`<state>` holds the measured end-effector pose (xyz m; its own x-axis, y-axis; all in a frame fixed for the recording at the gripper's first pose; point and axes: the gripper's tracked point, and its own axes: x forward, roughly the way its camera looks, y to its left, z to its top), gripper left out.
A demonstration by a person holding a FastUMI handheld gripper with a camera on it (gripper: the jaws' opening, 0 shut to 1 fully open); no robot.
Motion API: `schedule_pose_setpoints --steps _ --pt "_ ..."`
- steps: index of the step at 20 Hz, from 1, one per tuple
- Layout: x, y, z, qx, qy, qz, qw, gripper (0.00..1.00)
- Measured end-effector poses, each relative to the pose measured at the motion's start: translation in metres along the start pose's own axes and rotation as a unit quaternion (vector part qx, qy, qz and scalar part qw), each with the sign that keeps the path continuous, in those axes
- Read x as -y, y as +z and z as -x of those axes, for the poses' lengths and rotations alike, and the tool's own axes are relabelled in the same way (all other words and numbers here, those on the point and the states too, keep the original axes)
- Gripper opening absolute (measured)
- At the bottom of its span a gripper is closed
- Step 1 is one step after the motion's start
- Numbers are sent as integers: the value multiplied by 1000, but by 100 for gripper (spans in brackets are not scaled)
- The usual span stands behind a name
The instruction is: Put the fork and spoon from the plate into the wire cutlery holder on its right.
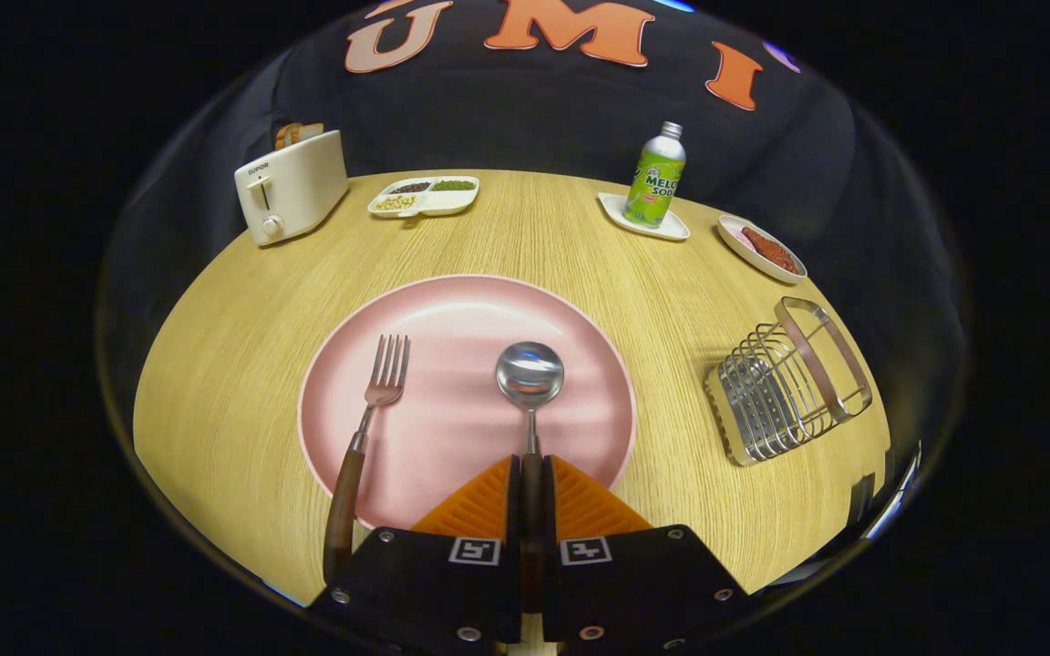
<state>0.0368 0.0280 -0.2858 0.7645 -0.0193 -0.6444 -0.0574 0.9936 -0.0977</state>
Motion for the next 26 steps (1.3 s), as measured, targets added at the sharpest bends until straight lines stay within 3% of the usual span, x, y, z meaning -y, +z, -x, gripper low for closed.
schedule_pose_setpoints --steps 13,20,26 --pt "8 40 44 -3 37 19 999 7" --pt "39 73 72 -6 41 23 999 7" --pt "89 75 88 -39 20 35 998 7"
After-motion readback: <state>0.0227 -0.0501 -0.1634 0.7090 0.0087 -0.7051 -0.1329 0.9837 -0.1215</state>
